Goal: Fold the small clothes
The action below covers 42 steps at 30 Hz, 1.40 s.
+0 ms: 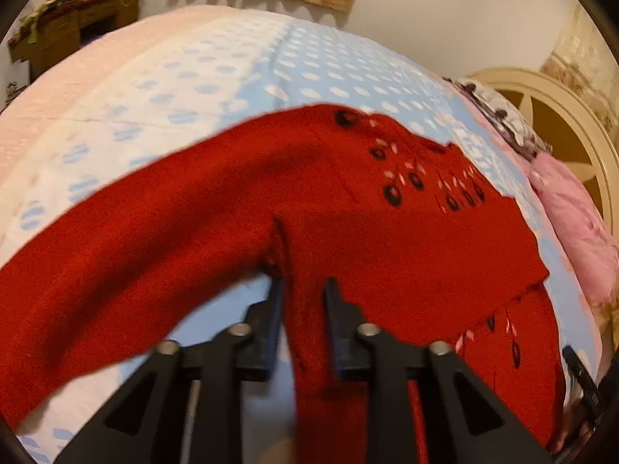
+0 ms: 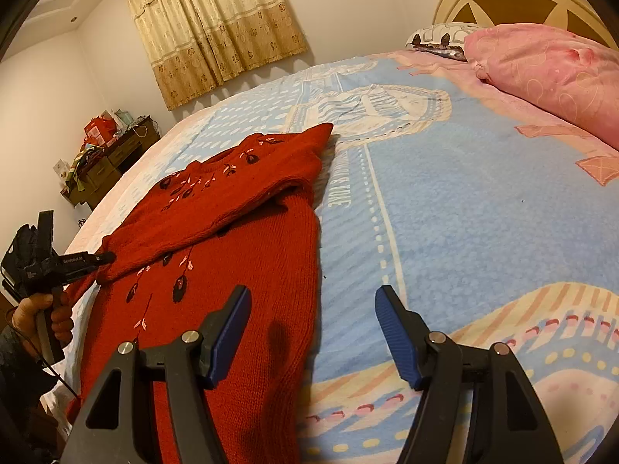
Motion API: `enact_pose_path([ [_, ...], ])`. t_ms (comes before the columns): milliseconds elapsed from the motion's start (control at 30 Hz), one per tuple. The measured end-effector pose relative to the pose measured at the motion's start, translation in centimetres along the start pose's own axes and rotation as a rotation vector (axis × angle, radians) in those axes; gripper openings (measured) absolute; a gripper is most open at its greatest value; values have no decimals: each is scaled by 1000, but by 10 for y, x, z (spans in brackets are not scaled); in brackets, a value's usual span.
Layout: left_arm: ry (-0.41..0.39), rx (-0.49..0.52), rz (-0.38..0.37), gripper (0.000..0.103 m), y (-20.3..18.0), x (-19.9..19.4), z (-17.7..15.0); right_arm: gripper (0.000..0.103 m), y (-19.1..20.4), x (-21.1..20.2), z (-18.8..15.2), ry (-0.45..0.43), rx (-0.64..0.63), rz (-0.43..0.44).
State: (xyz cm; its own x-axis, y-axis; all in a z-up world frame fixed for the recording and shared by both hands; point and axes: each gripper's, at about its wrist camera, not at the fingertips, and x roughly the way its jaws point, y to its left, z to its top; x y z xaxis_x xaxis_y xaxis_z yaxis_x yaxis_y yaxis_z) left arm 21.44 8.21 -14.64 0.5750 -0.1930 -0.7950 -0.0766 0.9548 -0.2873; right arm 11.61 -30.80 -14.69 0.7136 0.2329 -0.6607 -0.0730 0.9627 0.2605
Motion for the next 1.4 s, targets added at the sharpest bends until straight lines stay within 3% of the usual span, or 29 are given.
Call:
enact_pose_path([
  [167, 3, 34, 49, 46, -5, -9, -6, 67, 13, -9, 11, 22, -61, -56],
  [233, -43, 62, 85, 51, -6, -23, -8, 67, 26, -16, 22, 23, -121, -51],
  [300, -105, 102, 114, 72, -9, -37, -10, 68, 49, -12, 40, 45, -218, -42],
  [367, -147, 132, 144, 79, -12, -42, -11, 68, 69, -3, 55, 59, -281, -13],
  [467, -125, 143, 148, 79, -16, -31, -13, 68, 93, 35, 81, 89, -304, 66],
  [633, -72, 166, 122, 79, -29, -22, -42, 68, 87, 115, 91, 228, -280, -12],
  [700, -70, 203, 121, 79, -35, -25, -58, 68, 69, 138, 83, 319, -228, -67],
  [733, -63, 221, 120, 79, -38, -26, -66, 68, 67, 134, 80, 295, -221, -60],
  [833, -59, 257, 110, 79, -44, -39, -91, 68, 74, 106, 66, 274, -252, -65],
  [1000, -18, 317, 52, 79, -56, -60, -126, 68, 94, 44, 14, 263, -304, 6],
  [1233, 62, 446, 23, 79, -64, -79, -171, 68, 108, -23, -75, 258, -483, -84],
  [1400, 76, 447, 26, 80, -54, -87, -183, 68, 99, -52, -99, 281, -505, -100],
])
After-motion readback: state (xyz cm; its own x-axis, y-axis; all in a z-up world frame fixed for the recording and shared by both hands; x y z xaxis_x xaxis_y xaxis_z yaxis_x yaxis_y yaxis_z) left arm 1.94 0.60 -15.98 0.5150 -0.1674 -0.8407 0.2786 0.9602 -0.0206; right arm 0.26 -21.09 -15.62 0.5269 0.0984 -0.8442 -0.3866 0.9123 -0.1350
